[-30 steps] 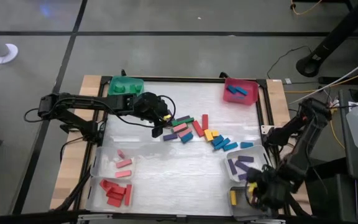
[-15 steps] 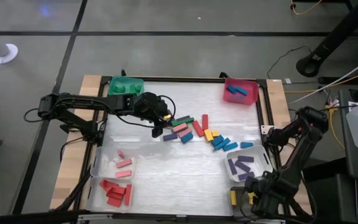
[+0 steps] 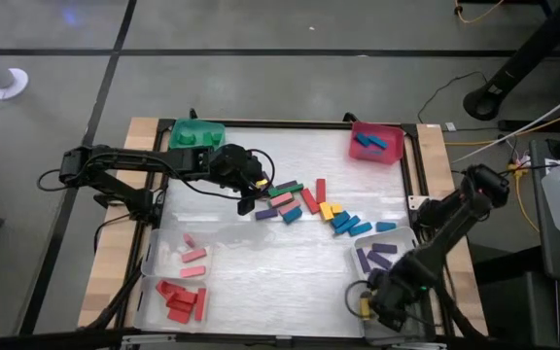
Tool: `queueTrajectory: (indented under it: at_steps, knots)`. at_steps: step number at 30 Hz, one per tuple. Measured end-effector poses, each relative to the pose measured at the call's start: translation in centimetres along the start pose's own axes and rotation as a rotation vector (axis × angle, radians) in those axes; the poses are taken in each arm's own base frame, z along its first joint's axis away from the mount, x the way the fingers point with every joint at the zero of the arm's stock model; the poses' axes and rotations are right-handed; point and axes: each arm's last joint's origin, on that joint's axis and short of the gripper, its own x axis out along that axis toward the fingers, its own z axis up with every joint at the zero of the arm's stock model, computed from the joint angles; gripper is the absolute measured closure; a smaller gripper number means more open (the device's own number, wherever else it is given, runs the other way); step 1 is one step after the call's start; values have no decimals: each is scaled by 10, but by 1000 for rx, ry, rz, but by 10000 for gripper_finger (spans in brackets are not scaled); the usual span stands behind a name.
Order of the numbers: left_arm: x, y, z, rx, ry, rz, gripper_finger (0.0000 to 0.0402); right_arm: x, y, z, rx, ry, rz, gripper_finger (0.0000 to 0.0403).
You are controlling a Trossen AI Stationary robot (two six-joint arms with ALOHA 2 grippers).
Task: Sort blocks
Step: Put the yellow block into the black bin
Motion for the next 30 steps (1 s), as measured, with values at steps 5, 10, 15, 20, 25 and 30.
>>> queueTrajectory:
  at_steps: [5, 10, 15, 20, 25, 30]
  knots:
    - [0, 0, 0, 3, 0, 0, 211, -25, 3, 25, -105, -20, 88, 163]
    - [0, 0, 0, 7, 0, 0, 211, -53, 3, 49, -184, -89, 169, 166]
    - [0, 0, 0, 49, 0, 0, 211, -74, -11, 76, -231, -297, 79, 166]
    - [0, 0, 0, 51, 0, 1, 211, -94, -32, 108, -97, -681, -151, 166]
    - [0, 0, 0, 49, 0, 0, 211, -114, -58, 143, 118, -867, -226, 166]
    - [0, 0, 0, 47, 2, 0, 211, -116, -81, 179, 234, -825, -165, 166]
